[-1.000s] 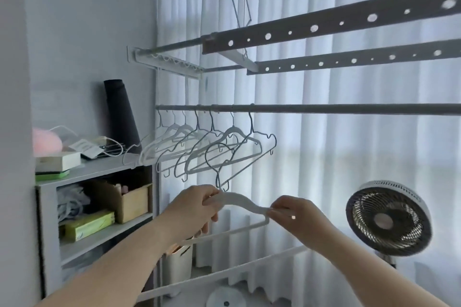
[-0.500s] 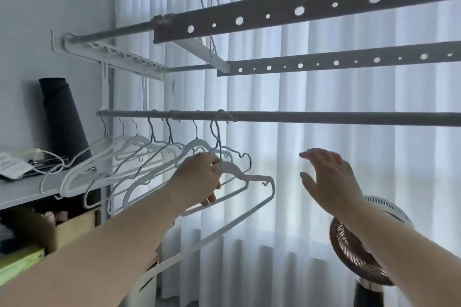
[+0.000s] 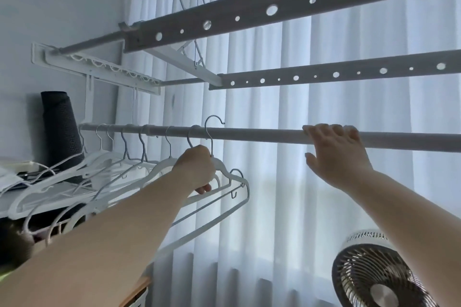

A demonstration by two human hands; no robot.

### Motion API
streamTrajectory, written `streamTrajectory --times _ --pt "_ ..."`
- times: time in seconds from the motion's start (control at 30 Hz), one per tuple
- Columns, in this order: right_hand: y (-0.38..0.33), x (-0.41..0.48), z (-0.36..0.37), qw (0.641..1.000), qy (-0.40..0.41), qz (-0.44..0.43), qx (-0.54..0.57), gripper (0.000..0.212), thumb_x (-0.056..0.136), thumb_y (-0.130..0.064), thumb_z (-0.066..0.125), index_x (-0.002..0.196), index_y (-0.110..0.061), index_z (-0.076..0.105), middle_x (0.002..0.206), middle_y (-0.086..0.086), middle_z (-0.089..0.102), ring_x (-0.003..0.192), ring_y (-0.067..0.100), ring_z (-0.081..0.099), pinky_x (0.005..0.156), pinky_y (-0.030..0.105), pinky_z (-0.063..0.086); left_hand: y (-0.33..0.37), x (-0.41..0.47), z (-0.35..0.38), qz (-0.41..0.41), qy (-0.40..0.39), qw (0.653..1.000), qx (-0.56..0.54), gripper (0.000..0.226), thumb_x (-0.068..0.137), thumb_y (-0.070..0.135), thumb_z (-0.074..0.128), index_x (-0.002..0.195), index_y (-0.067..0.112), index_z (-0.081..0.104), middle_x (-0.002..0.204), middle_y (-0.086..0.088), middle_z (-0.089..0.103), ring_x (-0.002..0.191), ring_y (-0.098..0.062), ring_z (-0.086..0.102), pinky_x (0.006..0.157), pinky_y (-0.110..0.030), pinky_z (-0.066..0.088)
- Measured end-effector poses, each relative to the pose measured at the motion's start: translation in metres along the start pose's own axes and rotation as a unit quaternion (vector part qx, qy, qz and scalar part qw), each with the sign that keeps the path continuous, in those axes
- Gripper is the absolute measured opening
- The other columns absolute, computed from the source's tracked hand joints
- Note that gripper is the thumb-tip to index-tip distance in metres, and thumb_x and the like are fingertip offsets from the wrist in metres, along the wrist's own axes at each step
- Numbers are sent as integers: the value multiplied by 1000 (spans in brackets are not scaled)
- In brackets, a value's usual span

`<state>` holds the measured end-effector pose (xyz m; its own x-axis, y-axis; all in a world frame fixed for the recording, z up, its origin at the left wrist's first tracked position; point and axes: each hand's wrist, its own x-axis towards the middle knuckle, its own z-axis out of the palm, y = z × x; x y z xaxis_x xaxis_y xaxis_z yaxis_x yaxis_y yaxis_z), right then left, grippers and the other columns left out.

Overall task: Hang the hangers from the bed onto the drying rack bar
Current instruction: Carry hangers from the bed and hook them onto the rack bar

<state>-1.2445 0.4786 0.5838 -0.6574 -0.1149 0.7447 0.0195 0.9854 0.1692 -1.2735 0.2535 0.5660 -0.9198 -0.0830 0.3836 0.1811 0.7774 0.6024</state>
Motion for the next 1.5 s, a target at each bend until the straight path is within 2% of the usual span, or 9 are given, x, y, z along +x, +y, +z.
streamTrajectory --times 0.2,0.53,0.87,0.97,1.1,1.2,1.33,1.4,1.5 --pt "5 1 9 999 31 -27 5 55 93 -30 41 142 -19 20 139 1 36 126 24 32 105 34 12 4 7 22 -30 10 999 10 29 91 -1 29 109 -3 51 90 -22 66 60 -29 61 68 -37 57" --pt "6 3 15 998 52 -40 6 56 92 -29 42 142 -18 19 137 1 37 125 24 33 94 32 4 11 19 26 -57 35 997 32 29 91 -1 30 111 -1 51 92 -23 67 65 -31 62 76 -41 57" --pt "5 0 14 998 42 -48 20 61 92 -31 42 144 -16 13 143 4 28 131 26 25 111 38 6 21 13 39 -47 4 997 66 30 92 1 30 112 -4 53 95 -23 68 66 -31 63 77 -40 57" --pt "6 -2 13 997 39 -52 28 60 92 -31 42 143 -17 15 146 3 25 134 25 21 113 39 2 18 12 35 -35 34 993 105 30 96 20 36 110 1 55 104 -18 65 87 -32 64 78 -34 50" --pt "1 -8 20 992 84 -62 74 51 89 -23 49 135 -10 33 147 8 28 138 29 18 108 36 -6 13 -2 26 -20 73 989 129 40 95 34 41 125 8 48 128 -10 53 117 -28 49 90 -32 40" --pt "-19 -14 28 978 125 -83 145 48 78 -11 63 123 -2 51 133 19 48 129 39 36 108 39 9 3 -23 13 -2 117 989 91 35 95 30 42 124 12 50 126 -8 56 115 -26 50 94 -32 40" --pt "-59 -31 15 960 98 -113 235 48 84 -15 57 131 -9 47 144 10 37 137 30 26 112 37 13 -23 -67 -12 25 156 985 68 29 97 20 37 117 12 57 118 -8 61 109 -25 54 90 -30 42" --pt "-81 -41 6 951 74 -142 264 46 89 -21 50 134 -16 43 145 1 35 137 22 24 111 31 15 -42 -90 -28 26 169 984 58 27 97 19 38 115 13 58 112 -6 62 101 -21 55 81 -26 43" --pt "-123 -60 -14 921 39 -201 331 37 92 -25 45 129 -21 48 133 -5 50 127 16 40 103 26 28 -81 -138 -54 4 180 983 31 19 95 18 44 104 18 61 95 4 60 88 -13 54 66 -18 39"
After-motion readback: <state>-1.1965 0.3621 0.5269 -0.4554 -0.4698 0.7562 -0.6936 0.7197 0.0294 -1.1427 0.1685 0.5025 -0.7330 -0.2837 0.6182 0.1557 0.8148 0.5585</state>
